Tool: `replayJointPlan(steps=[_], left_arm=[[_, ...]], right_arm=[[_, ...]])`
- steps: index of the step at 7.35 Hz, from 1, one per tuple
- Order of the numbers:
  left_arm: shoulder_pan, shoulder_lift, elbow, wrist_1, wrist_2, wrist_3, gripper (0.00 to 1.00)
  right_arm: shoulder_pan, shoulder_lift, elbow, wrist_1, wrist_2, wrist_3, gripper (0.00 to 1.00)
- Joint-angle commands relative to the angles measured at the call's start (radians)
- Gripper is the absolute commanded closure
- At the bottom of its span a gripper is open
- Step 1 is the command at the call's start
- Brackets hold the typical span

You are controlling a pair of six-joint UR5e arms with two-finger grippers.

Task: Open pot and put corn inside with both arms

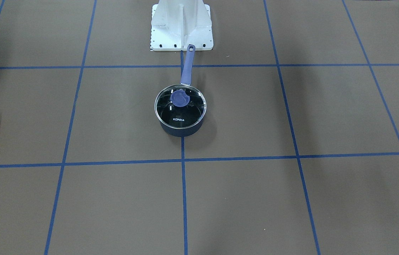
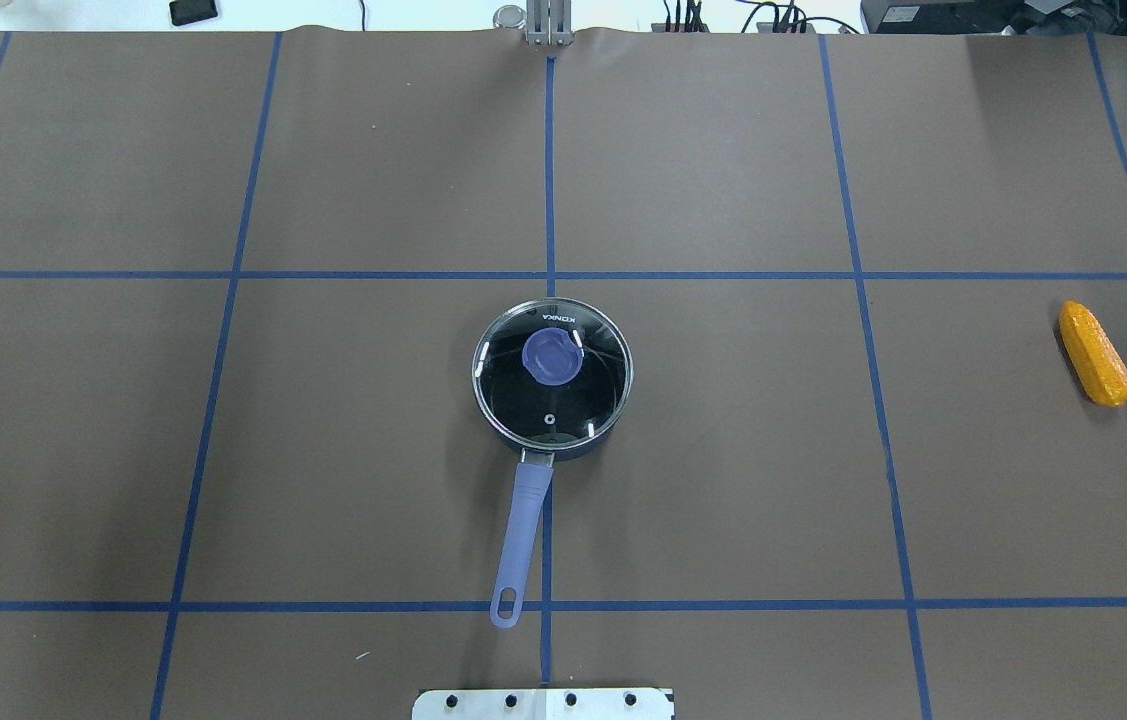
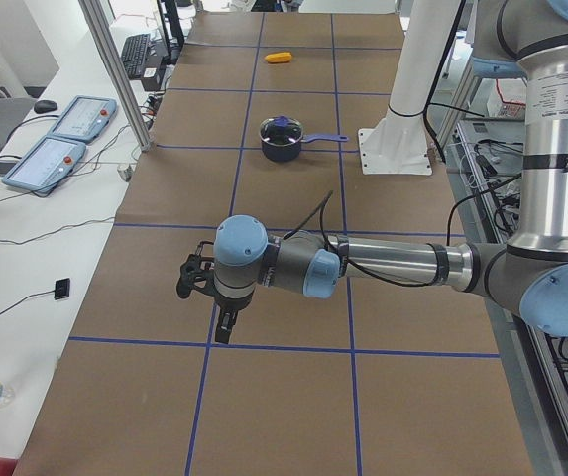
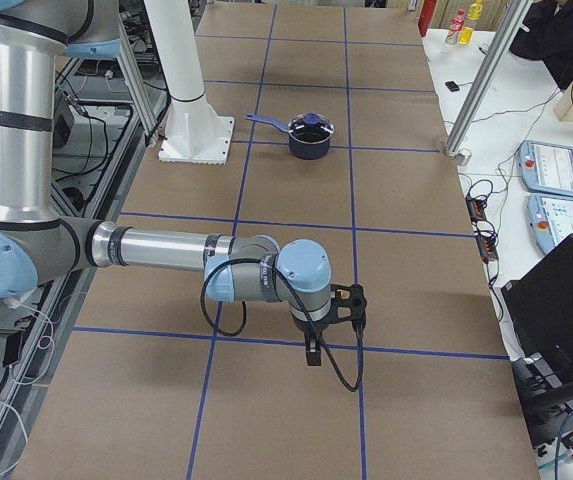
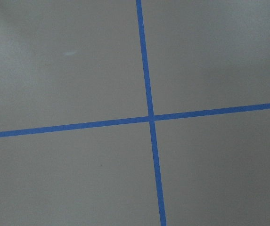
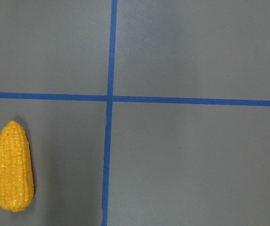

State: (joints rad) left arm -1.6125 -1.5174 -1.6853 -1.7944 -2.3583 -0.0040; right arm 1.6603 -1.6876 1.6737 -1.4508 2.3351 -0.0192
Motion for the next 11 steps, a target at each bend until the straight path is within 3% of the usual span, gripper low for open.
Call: replayJointPlan(steps=[1,2,3,5,8,10,11], left_arm=[[0.000,0.003,0.018,-0.115,-0.001,-0.001,0.01],[0.000,0.000,0.022,-0.128,0.002,-0.002,0.01],[0.000,-0.006,0.019,-0.129,0.002,-0.002,0.01],[-0.003,0.005,0.004,-0.166,-0.002,-0.001,0.01],[0.000,-0.013,0.007,-0.322,-0.002,-0.016,0.01],[0.097,-0.044,0.003,-0.335,-0.001,-0.066,0.01],[0.135,-0.065,-0.016,-0.335,0.001,-0.206,0.01]], right_arm=[[0.001,-0.001,0.008,0.073,0.003,0.007,0.00],[0.003,-0.035,0.006,0.233,0.003,0.007,0.00],[0.001,-0.049,-0.009,0.301,0.004,0.018,0.00],[0.001,-0.046,-0.014,0.311,0.004,0.019,0.00],[0.001,-0.032,0.003,0.314,0.007,0.019,0.00],[-0.005,-0.003,0.021,0.310,0.041,0.025,0.00],[-0.019,0.002,0.023,0.308,0.058,0.045,0.00]])
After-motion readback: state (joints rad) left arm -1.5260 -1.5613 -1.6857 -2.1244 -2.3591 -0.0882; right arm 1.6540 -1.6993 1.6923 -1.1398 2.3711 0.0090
